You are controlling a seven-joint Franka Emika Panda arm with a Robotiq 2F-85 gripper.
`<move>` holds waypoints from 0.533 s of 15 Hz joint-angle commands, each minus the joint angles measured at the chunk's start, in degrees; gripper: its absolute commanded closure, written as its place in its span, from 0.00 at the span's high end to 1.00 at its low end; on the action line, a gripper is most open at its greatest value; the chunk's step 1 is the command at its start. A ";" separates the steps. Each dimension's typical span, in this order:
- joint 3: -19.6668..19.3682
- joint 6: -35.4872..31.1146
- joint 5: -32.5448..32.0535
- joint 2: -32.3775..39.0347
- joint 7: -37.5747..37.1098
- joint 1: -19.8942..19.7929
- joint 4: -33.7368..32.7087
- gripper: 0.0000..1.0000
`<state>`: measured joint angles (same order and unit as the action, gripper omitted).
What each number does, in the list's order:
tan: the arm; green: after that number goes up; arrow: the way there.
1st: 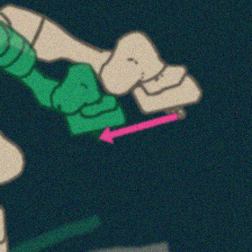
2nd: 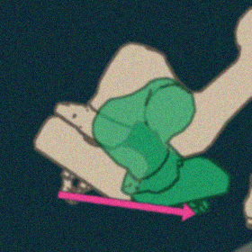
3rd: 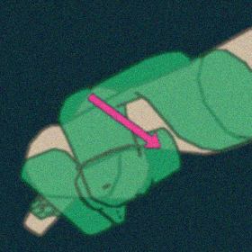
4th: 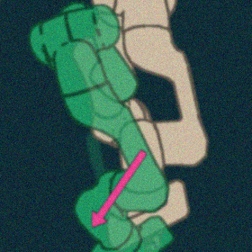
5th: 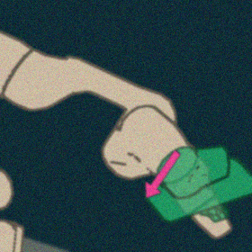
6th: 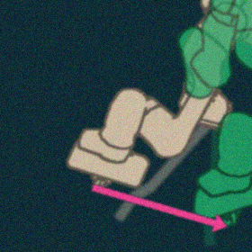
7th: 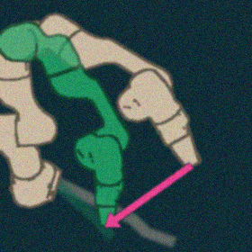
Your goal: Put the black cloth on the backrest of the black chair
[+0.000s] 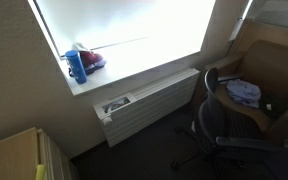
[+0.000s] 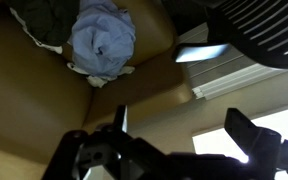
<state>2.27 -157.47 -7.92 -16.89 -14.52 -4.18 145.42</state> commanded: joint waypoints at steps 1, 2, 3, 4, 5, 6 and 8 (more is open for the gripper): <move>2.26 -9.20 -10.35 12.93 -13.42 -9.80 -2.90 1.00; 1.72 -9.24 -13.50 16.38 -17.33 -11.56 -4.32 1.00; 0.47 -8.04 -13.94 20.24 -19.24 -11.66 -6.38 1.00; -0.61 -6.92 -13.55 24.10 -20.57 -11.82 -8.22 1.00; -1.12 -5.58 -11.46 28.06 -20.74 -11.77 -10.83 1.00; -1.11 -3.90 -8.60 31.92 -19.81 -11.87 -13.32 1.00; -7.29 -5.58 -5.82 28.13 -16.87 -5.73 -9.40 1.00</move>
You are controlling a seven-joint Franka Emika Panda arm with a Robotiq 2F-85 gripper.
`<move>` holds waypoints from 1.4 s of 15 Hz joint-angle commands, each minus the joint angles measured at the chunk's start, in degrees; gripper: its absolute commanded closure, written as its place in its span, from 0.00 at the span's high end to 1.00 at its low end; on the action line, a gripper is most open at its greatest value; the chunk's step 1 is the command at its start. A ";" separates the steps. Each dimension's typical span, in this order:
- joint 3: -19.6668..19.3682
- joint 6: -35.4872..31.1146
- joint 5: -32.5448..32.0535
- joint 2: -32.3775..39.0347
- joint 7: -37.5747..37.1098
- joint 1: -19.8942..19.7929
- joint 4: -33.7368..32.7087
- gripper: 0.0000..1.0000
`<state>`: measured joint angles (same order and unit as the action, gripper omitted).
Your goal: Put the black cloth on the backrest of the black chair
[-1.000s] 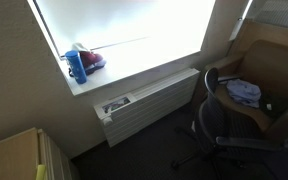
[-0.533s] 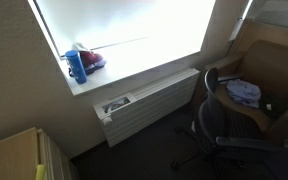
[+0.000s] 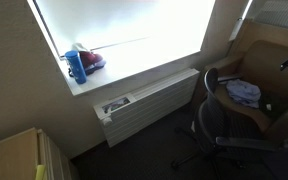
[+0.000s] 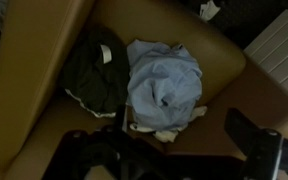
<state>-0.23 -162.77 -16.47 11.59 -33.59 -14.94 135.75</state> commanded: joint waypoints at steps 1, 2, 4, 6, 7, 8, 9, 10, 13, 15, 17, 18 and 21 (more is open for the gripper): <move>-6.13 -0.33 4.51 2.52 3.23 6.27 -1.46 1.00; -7.19 -0.82 4.89 3.46 3.44 7.36 -1.88 1.00; -7.74 -0.79 4.58 2.47 3.15 8.21 -1.60 1.00; -11.47 -0.94 5.65 11.28 -7.16 12.00 -9.02 1.00; -12.39 -1.84 7.57 14.85 -8.46 12.38 -11.09 1.00; -13.51 -3.23 9.30 17.19 -10.70 13.28 -12.28 1.00; -14.72 -3.33 11.38 20.57 -12.58 14.20 -14.64 1.00; -14.71 -4.22 14.59 24.29 -13.58 13.99 -17.30 1.00; -14.88 -2.92 23.00 35.40 -16.80 12.77 -28.09 1.00; -16.05 -0.54 27.14 41.29 -19.35 11.95 -34.85 1.00; -18.60 4.88 29.41 46.37 -23.42 12.12 -41.80 1.00; -17.45 -0.12 28.08 41.87 -20.06 12.92 -34.29 1.00; -18.71 2.87 28.33 46.42 -23.11 12.26 -40.56 1.00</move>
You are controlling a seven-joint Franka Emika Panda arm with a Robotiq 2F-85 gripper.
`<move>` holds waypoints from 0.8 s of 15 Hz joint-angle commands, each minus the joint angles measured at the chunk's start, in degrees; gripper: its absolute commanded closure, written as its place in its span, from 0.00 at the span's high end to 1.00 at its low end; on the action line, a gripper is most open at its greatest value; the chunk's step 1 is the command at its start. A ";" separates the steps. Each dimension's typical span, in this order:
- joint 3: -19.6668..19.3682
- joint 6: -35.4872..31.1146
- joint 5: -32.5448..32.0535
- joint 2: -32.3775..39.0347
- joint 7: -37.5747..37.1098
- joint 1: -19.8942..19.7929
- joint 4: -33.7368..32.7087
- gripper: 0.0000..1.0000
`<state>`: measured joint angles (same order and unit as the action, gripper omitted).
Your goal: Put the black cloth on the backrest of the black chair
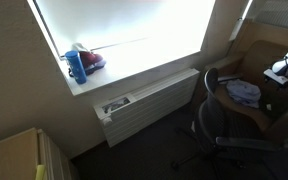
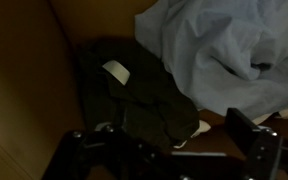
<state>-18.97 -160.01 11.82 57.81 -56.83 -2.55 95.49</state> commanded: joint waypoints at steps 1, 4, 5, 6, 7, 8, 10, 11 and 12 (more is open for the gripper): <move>-0.95 -6.24 0.00 -0.32 -0.79 1.69 2.52 1.00; 0.48 -5.65 4.93 5.08 -7.06 -1.63 -5.44 1.00; 0.27 -4.18 5.86 7.12 -8.83 -3.03 -8.32 1.00; -0.35 -3.31 6.59 9.42 -11.03 -4.01 -11.31 1.00; -0.85 -2.15 7.17 11.82 -13.51 -5.01 -14.29 1.00; -1.86 -1.57 7.45 14.22 -16.49 -5.67 -17.14 1.00; -4.62 1.14 7.02 19.63 -23.48 -6.90 -23.25 1.00; -6.33 3.57 6.24 22.46 -27.49 -7.35 -26.12 1.00; -7.81 6.36 5.33 25.09 -31.38 -7.72 -28.84 1.00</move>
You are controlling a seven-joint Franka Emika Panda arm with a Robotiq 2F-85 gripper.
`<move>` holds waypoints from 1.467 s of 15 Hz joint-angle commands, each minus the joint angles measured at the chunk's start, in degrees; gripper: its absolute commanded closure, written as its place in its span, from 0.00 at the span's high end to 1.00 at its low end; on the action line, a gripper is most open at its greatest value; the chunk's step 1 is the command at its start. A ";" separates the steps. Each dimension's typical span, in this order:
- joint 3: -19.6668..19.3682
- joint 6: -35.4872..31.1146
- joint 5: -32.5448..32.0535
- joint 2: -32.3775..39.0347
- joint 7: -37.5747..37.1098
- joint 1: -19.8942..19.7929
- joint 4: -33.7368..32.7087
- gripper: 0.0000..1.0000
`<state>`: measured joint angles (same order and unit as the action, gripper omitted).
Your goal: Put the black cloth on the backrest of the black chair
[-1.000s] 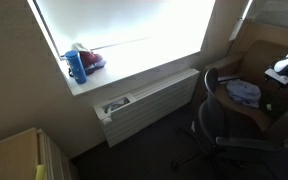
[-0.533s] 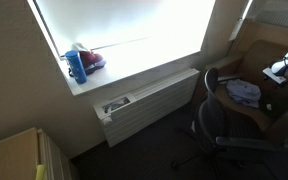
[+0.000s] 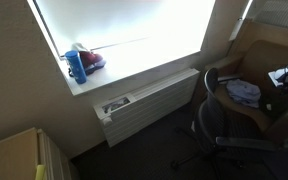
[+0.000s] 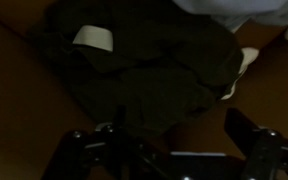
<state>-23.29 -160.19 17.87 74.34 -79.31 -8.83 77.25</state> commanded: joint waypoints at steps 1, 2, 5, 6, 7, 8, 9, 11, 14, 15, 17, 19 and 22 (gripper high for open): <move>-4.15 11.89 -0.55 11.14 -10.22 -2.41 -13.97 1.00; -3.04 17.01 -1.60 12.28 -10.69 -4.16 -16.79 1.00; -3.27 14.00 -0.63 10.98 -9.58 -2.88 -12.69 1.00; -3.27 14.51 -0.63 11.52 -9.75 -3.15 -13.64 1.00; -3.13 12.52 -0.17 11.04 -9.83 -3.01 -12.97 1.00; -2.95 10.70 0.12 11.53 -10.65 -3.18 -13.43 1.00; -2.72 10.15 -1.80 11.51 -12.30 -3.16 -13.12 1.00; -2.49 8.44 -5.76 11.51 -16.84 -2.63 -11.68 1.00; -2.97 6.26 -12.95 11.55 -25.83 -0.28 -9.61 1.00; -3.26 5.31 -16.14 11.55 -28.62 0.80 -9.05 1.00; -3.94 4.62 -23.25 11.56 -35.36 3.33 -8.55 1.00; -4.05 6.70 -30.11 11.57 -41.28 5.16 -9.49 1.00; -3.12 8.08 -30.30 11.54 -40.48 5.34 -10.30 1.00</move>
<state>-26.19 -152.16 -13.07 85.87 -120.24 -3.61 66.99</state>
